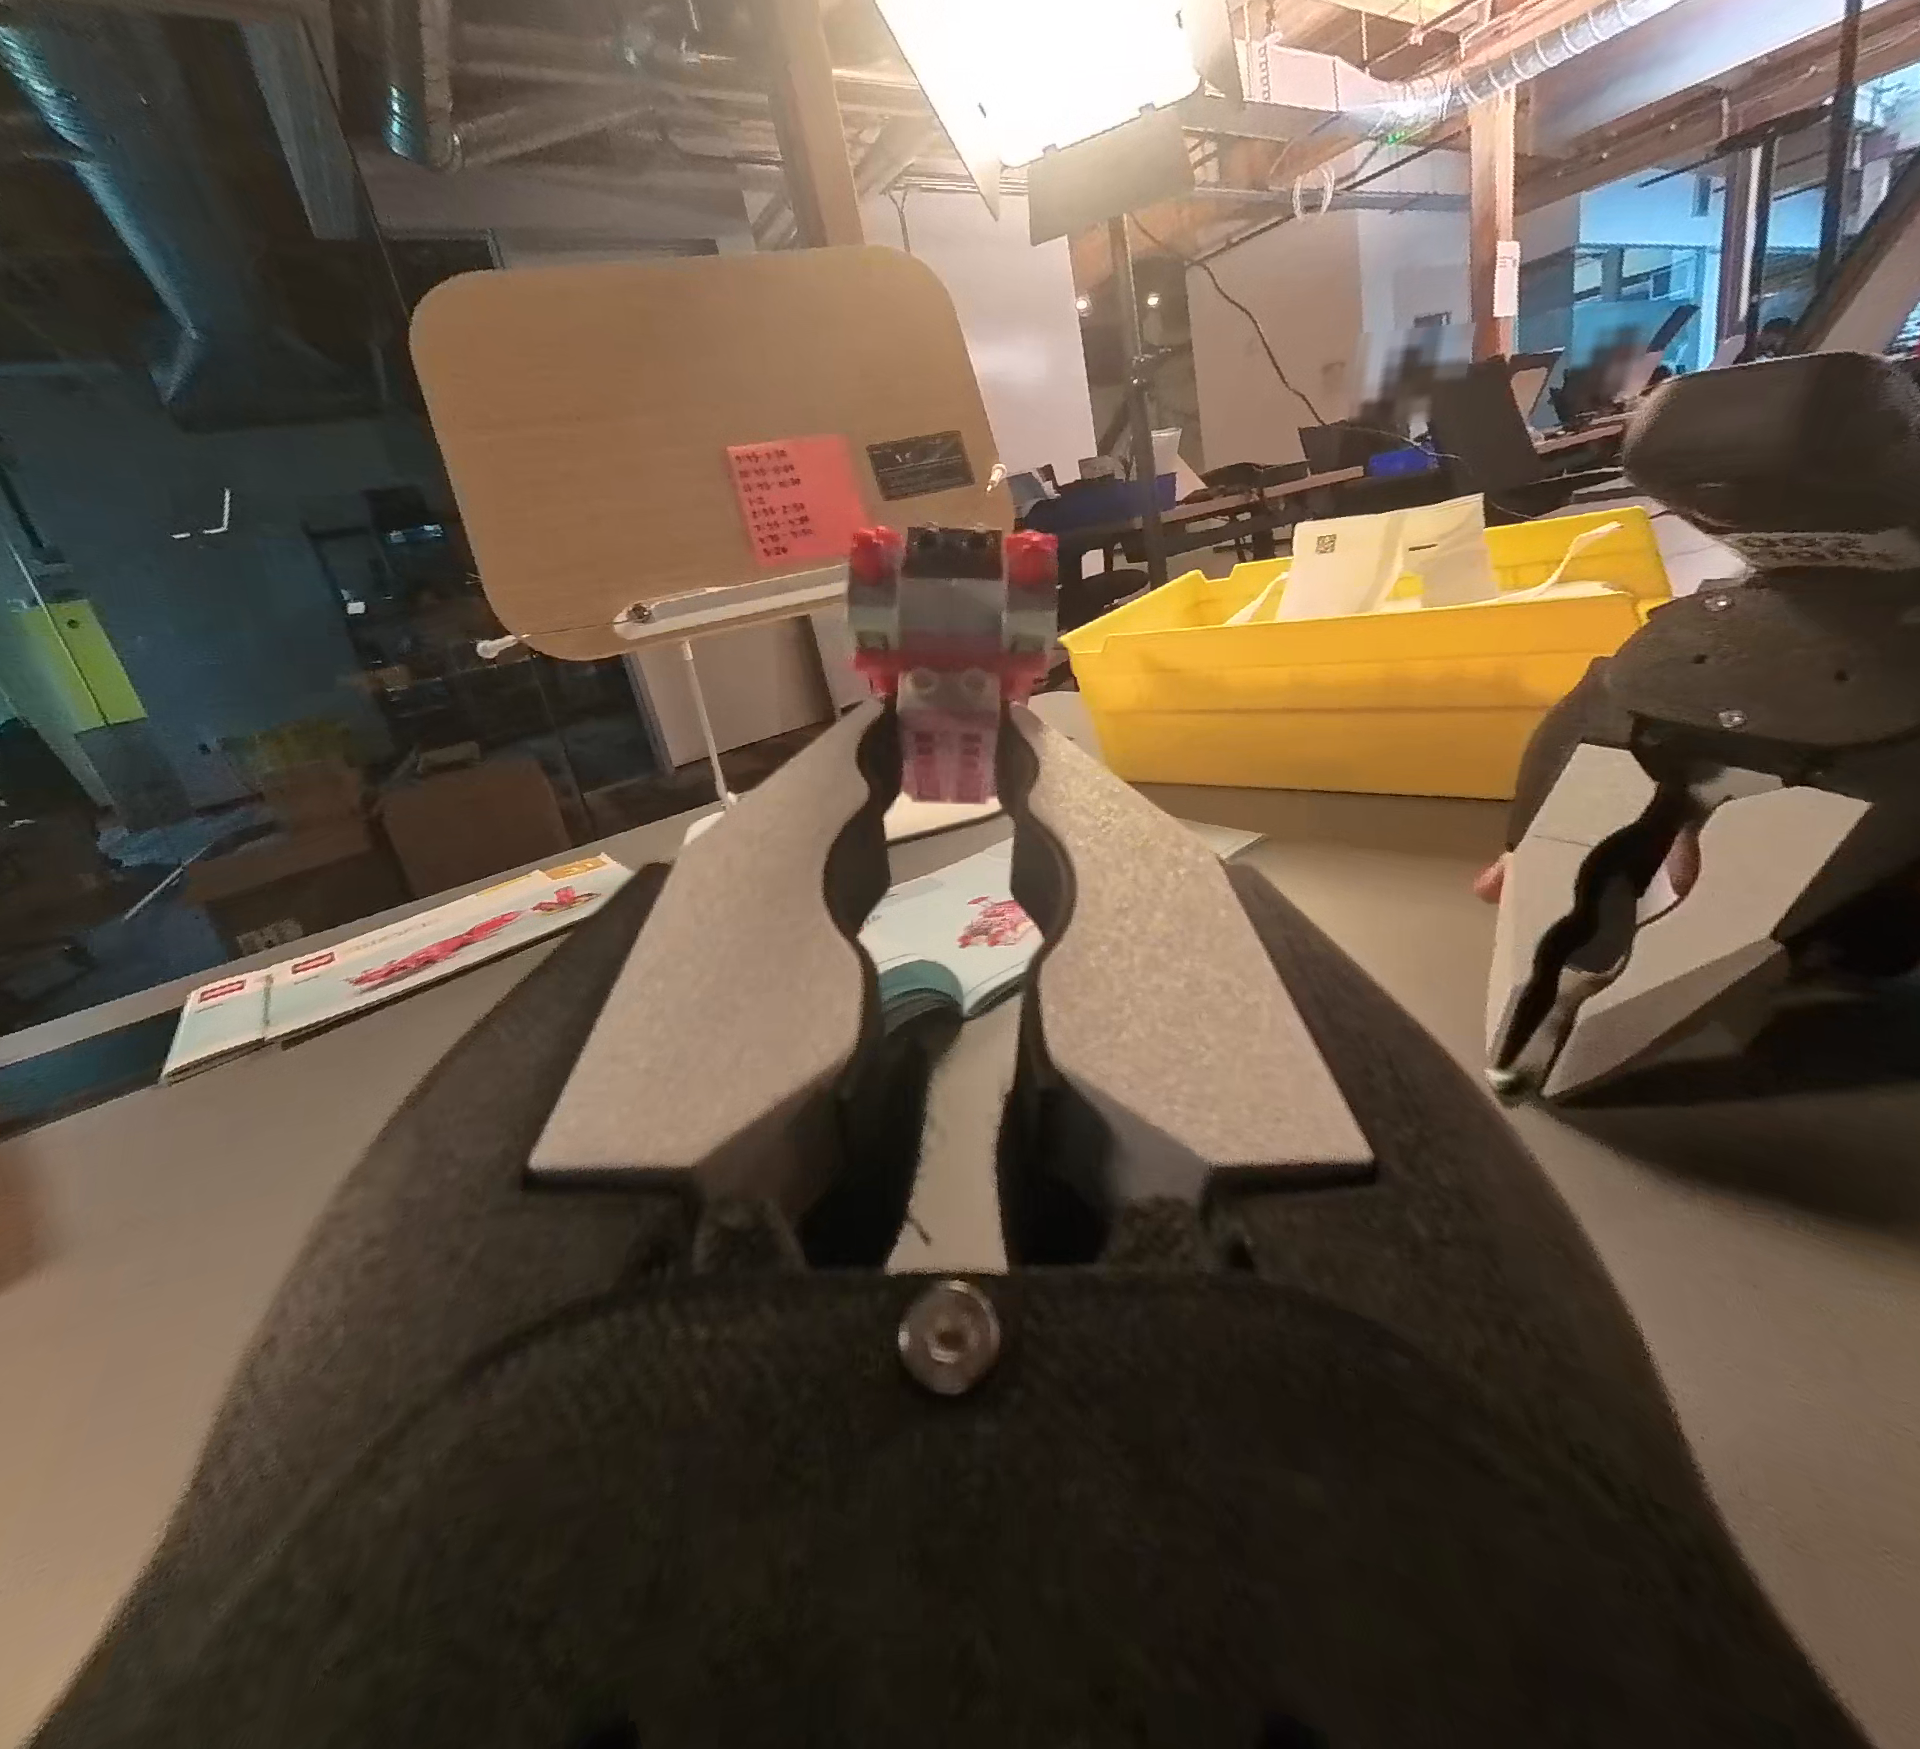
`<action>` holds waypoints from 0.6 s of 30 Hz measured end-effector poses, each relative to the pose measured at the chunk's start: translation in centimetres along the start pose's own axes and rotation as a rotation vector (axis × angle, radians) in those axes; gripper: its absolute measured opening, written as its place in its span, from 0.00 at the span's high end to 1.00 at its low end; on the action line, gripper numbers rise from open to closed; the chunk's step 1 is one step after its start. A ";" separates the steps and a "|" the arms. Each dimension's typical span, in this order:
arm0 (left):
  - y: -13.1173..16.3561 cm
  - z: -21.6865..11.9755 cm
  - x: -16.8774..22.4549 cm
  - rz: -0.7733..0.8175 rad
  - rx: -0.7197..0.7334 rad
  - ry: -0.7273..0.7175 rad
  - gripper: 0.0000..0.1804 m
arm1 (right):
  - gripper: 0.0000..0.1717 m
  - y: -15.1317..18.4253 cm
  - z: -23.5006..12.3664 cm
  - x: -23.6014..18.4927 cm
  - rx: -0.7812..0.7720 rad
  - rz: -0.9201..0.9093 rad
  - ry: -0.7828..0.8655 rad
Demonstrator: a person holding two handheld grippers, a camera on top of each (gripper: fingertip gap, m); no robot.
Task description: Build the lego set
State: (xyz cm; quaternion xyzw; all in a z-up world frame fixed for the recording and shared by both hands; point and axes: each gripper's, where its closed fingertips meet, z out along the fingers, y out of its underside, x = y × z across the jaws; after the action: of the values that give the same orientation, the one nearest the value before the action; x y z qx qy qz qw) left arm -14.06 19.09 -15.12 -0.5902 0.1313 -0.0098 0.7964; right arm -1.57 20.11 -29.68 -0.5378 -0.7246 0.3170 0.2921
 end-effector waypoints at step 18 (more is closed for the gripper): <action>-0.7 0.2 1.8 0.095 0.038 0.021 0.91 | 0.98 -5.0 -1.3 0.6 0.192 0.163 0.001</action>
State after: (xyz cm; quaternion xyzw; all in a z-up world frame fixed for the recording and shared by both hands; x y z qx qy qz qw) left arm -12.22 18.81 -14.78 -0.5679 0.1671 0.0193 0.8057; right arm -3.73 19.80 -24.92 -0.5646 -0.6446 0.4074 0.3159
